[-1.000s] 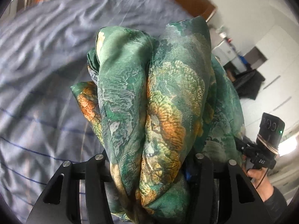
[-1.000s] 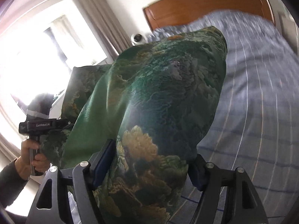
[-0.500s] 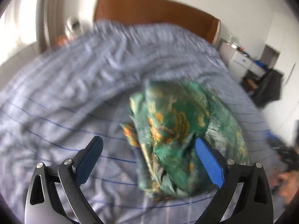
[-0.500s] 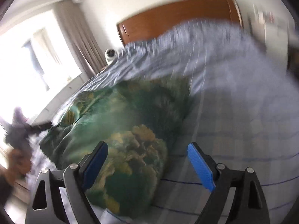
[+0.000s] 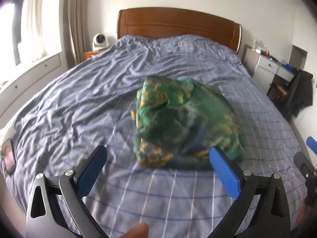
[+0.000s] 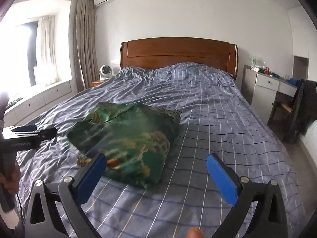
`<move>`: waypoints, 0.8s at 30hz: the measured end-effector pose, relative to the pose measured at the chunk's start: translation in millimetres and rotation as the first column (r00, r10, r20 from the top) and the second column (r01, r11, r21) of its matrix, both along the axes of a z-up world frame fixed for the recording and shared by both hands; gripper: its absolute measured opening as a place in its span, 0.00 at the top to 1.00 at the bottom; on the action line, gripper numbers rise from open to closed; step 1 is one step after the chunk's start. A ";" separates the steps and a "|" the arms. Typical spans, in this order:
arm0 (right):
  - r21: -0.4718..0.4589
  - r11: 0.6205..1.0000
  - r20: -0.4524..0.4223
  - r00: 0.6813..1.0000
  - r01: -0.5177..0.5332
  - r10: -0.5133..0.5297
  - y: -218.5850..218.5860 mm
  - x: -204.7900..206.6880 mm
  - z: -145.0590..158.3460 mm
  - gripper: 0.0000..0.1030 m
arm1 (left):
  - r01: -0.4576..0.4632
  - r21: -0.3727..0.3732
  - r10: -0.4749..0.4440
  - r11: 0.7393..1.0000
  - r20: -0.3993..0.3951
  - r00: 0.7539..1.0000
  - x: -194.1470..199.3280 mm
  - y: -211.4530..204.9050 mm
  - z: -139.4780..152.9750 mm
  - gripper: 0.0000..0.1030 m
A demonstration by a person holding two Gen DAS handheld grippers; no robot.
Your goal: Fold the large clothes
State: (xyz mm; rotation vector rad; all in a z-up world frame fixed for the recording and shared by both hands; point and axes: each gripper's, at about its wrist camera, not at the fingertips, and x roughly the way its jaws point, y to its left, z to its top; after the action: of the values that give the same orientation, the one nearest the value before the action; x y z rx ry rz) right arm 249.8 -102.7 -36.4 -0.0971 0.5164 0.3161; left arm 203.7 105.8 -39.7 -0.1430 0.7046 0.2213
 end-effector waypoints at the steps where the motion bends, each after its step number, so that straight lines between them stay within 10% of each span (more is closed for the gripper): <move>1: -0.009 1.000 0.004 1.000 -0.004 0.004 3.3 -5.4 -0.8 0.00 | -0.010 0.004 0.010 1.000 0.001 1.000 -3.7 -1.3 -0.3 0.00; 24: -0.102 0.992 -0.099 0.991 0.080 -0.091 17.3 -58.1 -15.8 0.00 | 0.007 0.072 -0.012 0.997 0.065 0.998 -57.8 -30.0 21.6 0.00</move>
State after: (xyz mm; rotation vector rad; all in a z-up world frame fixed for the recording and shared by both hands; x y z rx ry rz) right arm 191.8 -85.5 -52.2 -0.1533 0.6373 0.2126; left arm 145.9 75.7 -18.1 -0.0779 0.6313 0.2317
